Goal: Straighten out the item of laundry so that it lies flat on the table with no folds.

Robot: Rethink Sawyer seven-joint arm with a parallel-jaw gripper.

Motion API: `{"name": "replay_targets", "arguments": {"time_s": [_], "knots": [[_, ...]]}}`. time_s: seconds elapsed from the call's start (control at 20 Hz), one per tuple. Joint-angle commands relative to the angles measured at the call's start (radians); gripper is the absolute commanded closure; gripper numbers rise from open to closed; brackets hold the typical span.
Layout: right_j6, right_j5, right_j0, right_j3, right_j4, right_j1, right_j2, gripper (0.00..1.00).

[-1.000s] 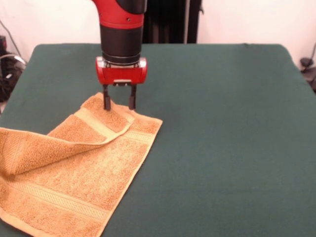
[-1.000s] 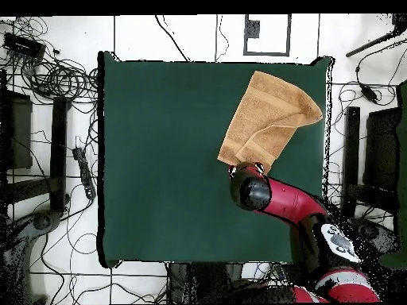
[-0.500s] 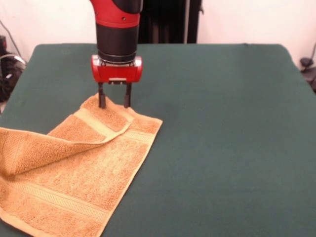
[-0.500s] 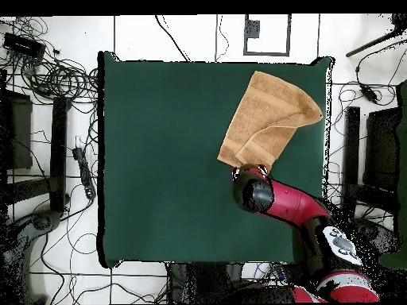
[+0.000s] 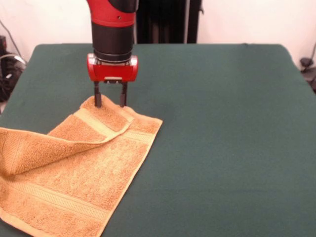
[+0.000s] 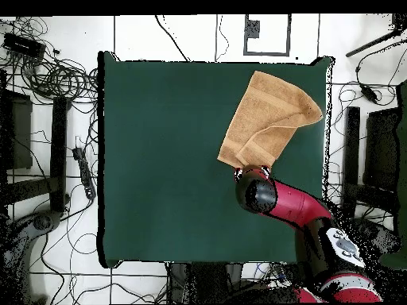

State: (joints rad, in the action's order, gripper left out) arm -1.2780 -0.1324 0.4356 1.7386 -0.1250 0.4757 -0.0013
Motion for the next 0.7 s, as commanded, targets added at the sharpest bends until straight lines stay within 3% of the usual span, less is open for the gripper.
{"name": "replay_targets", "arguments": {"time_s": [0.05,0.25,0.7], "knots": [[-0.063,-0.113,0.018,0.01,-0.059,-0.028,0.051,0.0],[0.018,-0.153,0.063,0.004,-0.109,-0.014,0.112,0.0],[0.07,-0.233,0.125,-0.001,-0.2,0.016,0.194,0.0]]}}
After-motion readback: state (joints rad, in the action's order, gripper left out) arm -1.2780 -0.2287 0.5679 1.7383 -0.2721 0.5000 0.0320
